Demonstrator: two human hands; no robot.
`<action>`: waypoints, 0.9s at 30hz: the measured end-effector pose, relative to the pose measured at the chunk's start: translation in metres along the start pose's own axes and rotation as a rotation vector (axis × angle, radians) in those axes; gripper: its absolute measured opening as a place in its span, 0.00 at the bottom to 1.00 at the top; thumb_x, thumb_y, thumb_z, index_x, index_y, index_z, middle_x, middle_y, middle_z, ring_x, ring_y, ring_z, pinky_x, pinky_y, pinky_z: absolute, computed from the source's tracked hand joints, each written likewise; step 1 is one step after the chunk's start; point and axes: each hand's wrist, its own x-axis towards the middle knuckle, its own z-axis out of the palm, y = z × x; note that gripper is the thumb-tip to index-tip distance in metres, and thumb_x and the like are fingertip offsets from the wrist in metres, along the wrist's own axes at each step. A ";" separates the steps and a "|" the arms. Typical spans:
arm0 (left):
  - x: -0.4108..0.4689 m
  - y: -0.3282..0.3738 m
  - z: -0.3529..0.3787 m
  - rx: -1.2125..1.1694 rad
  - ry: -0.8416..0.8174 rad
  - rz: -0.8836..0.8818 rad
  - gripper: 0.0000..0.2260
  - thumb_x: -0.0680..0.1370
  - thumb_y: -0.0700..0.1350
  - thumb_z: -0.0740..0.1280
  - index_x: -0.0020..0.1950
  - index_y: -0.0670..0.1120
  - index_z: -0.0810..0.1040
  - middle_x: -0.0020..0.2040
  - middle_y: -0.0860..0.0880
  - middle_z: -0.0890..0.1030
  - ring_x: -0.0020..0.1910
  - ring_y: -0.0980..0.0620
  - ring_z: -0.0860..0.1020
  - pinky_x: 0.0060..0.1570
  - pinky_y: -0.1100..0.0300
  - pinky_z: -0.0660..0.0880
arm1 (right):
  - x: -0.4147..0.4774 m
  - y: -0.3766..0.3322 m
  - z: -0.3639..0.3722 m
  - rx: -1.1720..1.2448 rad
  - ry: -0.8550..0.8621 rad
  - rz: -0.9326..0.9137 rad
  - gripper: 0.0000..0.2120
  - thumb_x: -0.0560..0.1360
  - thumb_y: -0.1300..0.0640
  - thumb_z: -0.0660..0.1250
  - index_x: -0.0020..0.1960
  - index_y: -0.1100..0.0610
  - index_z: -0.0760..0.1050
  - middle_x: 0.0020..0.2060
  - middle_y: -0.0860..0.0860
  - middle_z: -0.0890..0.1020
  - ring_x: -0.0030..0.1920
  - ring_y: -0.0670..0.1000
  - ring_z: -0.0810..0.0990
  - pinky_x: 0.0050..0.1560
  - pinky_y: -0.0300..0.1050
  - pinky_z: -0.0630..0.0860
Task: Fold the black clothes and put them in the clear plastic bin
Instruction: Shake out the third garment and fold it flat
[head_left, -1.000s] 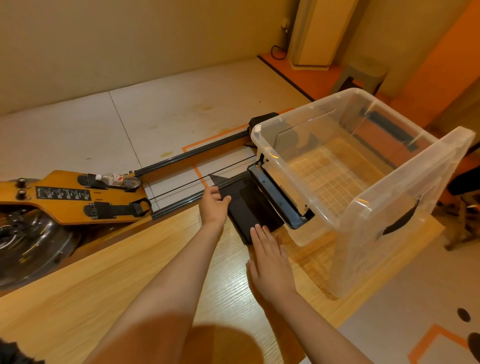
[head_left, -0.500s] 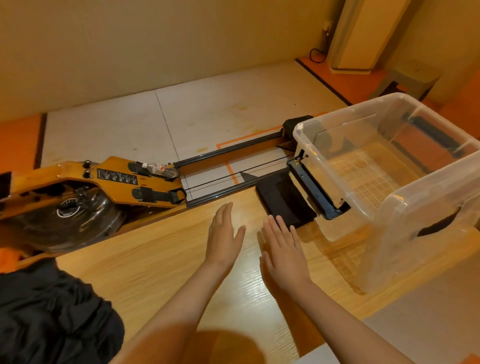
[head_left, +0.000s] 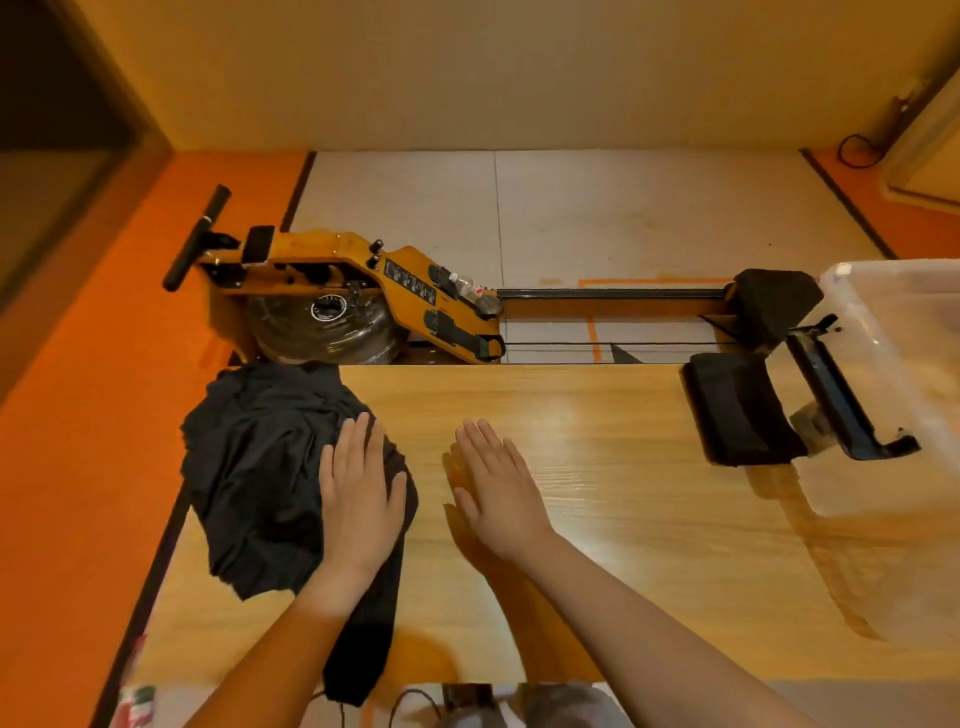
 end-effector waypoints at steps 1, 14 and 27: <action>-0.003 -0.010 -0.005 0.022 0.013 -0.008 0.28 0.79 0.46 0.66 0.76 0.41 0.63 0.77 0.43 0.61 0.78 0.45 0.55 0.76 0.46 0.50 | 0.005 -0.013 0.005 0.003 -0.007 -0.027 0.32 0.82 0.50 0.55 0.79 0.53 0.43 0.79 0.49 0.44 0.77 0.46 0.37 0.74 0.45 0.34; -0.009 -0.108 -0.032 -0.256 -0.087 -0.165 0.25 0.82 0.50 0.62 0.77 0.45 0.61 0.76 0.48 0.64 0.75 0.50 0.62 0.74 0.52 0.60 | 0.075 -0.125 0.047 0.289 -0.154 0.009 0.37 0.79 0.42 0.61 0.80 0.54 0.46 0.79 0.51 0.49 0.78 0.51 0.47 0.77 0.50 0.50; 0.037 -0.077 -0.095 -0.526 0.106 -0.019 0.07 0.79 0.50 0.65 0.43 0.50 0.74 0.38 0.55 0.78 0.40 0.56 0.77 0.38 0.57 0.70 | 0.078 -0.103 -0.029 0.758 0.146 0.117 0.15 0.80 0.57 0.62 0.65 0.52 0.77 0.61 0.46 0.80 0.61 0.41 0.76 0.63 0.35 0.71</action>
